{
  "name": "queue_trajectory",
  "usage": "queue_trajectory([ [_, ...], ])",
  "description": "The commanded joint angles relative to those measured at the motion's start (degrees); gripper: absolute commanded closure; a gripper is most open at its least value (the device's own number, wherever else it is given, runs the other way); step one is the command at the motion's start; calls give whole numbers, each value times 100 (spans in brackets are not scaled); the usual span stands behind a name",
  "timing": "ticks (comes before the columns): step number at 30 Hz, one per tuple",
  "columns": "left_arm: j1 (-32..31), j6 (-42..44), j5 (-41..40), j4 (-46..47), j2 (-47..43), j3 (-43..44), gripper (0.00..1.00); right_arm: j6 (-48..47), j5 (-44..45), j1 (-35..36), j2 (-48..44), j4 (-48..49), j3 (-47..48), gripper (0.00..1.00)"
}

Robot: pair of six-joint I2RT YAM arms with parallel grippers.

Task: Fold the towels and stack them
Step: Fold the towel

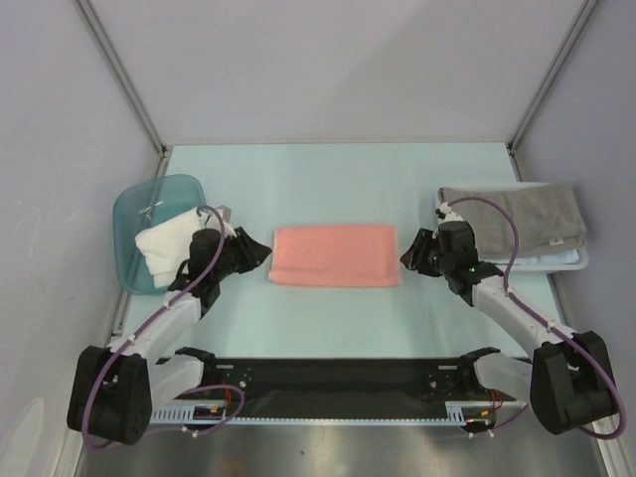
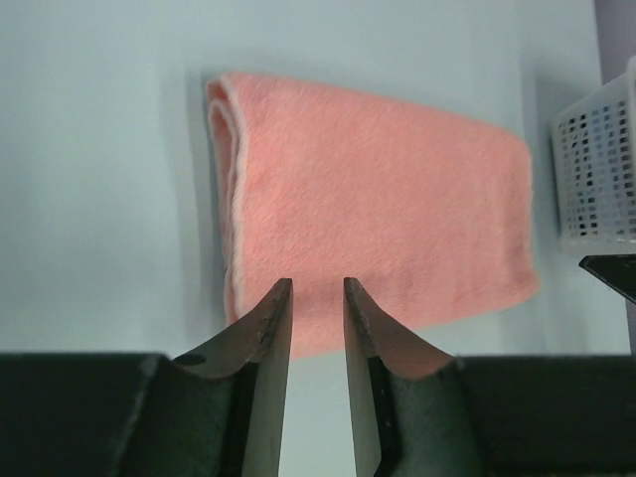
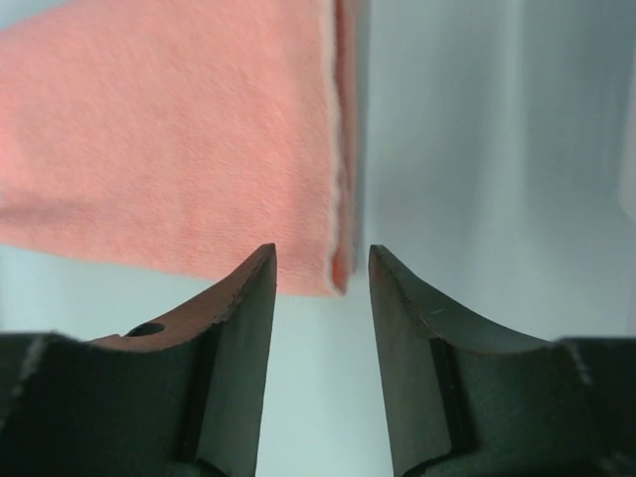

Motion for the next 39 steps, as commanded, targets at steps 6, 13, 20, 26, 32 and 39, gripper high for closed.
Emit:
queue_trajectory([
  [6,-778,136,-341,-19,779,897,71,-52,575,322,1148,-21,1240,51],
  [13,-1095,136,-589,262,1729,844,71,-219,567,331,2143,330,1374,38],
  [20,-1122,110,-563,596,2291,660,73,-325,496,506,2618,577,1321,32],
  [26,-1157,92,-554,719,2301,590,74,-159,1189,840,2961,366,1383,41],
  [32,-1192,22,-501,737,2230,563,75,-53,1612,1130,3287,243,1461,51],
  [39,-1210,-83,-98,562,1784,712,79,-105,2165,1403,3744,-335,1848,100],
])
